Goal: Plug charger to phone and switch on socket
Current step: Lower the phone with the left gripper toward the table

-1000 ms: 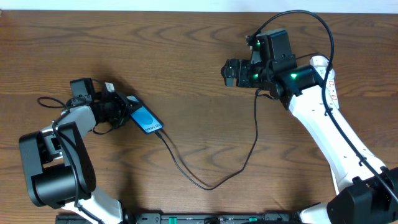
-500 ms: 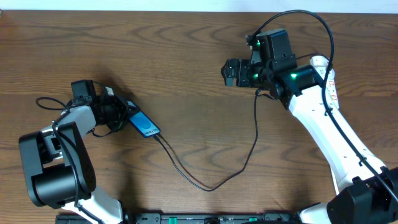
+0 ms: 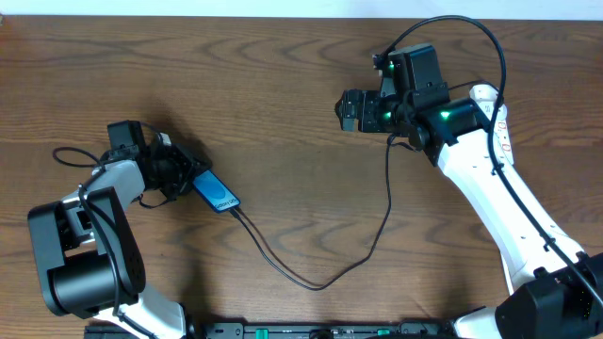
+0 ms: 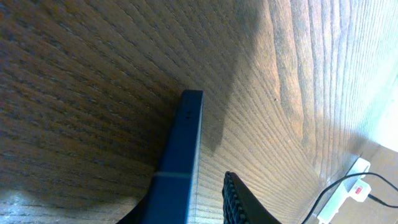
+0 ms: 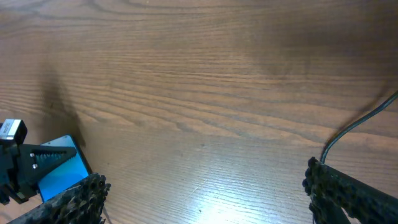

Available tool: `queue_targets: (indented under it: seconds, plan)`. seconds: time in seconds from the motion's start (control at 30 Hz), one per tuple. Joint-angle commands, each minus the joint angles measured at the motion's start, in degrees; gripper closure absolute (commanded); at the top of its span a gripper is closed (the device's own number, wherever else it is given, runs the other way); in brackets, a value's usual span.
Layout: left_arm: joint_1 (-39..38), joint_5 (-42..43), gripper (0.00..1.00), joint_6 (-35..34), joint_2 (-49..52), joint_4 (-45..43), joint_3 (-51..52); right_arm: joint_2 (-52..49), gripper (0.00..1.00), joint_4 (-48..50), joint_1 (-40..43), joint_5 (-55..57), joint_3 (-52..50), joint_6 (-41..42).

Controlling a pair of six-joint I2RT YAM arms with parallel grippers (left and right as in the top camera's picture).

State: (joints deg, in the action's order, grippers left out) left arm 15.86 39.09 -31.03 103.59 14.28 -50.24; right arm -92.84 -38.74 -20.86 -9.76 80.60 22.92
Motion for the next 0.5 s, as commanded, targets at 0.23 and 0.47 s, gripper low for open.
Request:
queue_targets:
  seconds: [0.23,0.47]
  plan:
    - [-0.1,-1.0,0.65,0.6,-0.9,0.9,-0.4,0.8,0.01,-0.1,-0.2,0.2,0.3,-0.9]
    - [-0.1,-1.0,0.44,0.6,-0.9,1.5,-0.4,0.8,0.01,-0.3,-0.2,0.2,0.3,-0.9]
